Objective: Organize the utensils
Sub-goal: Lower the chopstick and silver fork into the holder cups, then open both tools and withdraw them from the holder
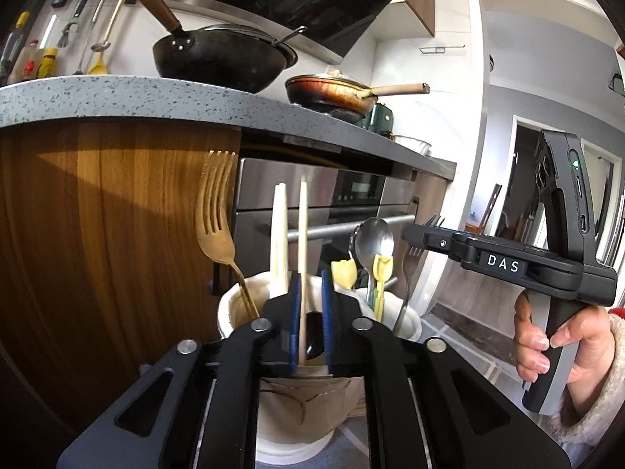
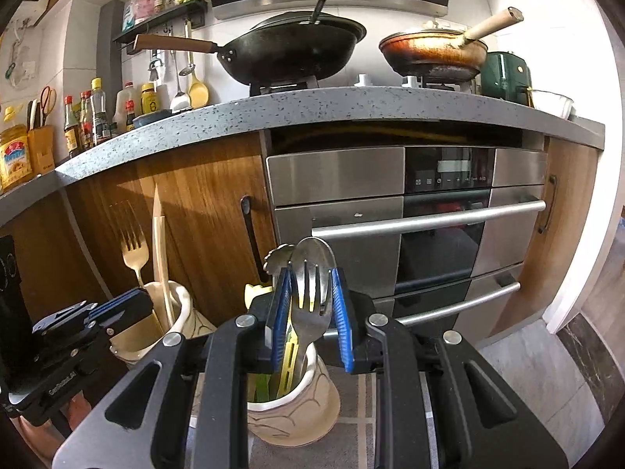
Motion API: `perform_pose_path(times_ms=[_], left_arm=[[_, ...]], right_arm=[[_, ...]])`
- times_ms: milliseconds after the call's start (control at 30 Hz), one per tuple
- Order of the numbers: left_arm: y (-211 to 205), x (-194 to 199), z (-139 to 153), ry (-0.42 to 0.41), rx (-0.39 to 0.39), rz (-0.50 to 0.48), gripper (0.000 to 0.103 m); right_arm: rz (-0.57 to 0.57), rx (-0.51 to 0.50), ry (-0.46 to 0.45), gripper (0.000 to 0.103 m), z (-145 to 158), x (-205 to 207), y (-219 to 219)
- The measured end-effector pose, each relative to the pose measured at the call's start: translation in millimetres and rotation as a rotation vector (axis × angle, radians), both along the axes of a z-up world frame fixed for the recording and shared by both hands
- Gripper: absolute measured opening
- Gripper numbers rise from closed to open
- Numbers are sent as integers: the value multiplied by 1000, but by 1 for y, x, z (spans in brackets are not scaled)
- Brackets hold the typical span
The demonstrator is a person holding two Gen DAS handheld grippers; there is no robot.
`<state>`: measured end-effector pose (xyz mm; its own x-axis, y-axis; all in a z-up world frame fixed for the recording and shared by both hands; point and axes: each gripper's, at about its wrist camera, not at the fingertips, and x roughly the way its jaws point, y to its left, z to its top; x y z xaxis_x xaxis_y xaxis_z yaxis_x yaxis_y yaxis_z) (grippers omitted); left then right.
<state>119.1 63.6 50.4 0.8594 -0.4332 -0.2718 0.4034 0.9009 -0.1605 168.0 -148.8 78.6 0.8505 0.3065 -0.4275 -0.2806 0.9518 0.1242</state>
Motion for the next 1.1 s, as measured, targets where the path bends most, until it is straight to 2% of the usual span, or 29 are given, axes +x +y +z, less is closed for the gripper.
perform_pose_path(times_ms=[133, 200, 233, 267, 300, 433, 500, 533, 600, 667, 733, 833, 967, 1100], left_arm=[[2, 0, 0, 4, -6, 3, 13], [3, 1, 0, 9, -12, 1, 15], [2, 1, 1, 13, -11, 3, 20], [2, 1, 1, 14, -11, 7, 30], [3, 0, 2, 16, -15, 7, 35], [2, -2, 7, 34, -21, 21, 43], [3, -6, 12, 45, -27, 32, 55], [4, -10, 17, 50, -31, 38, 58], [5, -17, 23, 50, -30, 46, 70], [4, -27, 31, 50, -14, 58, 77], [2, -37, 38, 50, 0, 72, 81], [1, -52, 45, 54, 5, 92, 93], [-4, -71, 45, 79, 15, 105, 96], [-13, -88, 38, 106, 57, 126, 96]], right_arm=[[-5, 10, 6, 26, 0, 1, -3], [-3, 19, 7, 35, 1, 1, -4], [-2, 20, 8, 40, 1, 1, -4], [-1, 19, 10, 43, 2, 1, -5], [-2, 17, 10, 43, 3, 0, -5], [-2, 12, 12, 54, 11, -7, -7], [1, 8, 18, 58, 17, -13, -10], [3, 10, 19, 63, 19, -16, -12], [5, 18, 20, 73, 24, -27, -17], [4, 23, 20, 90, 26, -38, -20], [1, 31, 27, 96, 25, -48, -24], [0, 52, 54, 97, 19, -62, -31], [-9, 76, 78, 97, 9, -81, -41], [-21, 88, 97, 97, -4, -98, -52]])
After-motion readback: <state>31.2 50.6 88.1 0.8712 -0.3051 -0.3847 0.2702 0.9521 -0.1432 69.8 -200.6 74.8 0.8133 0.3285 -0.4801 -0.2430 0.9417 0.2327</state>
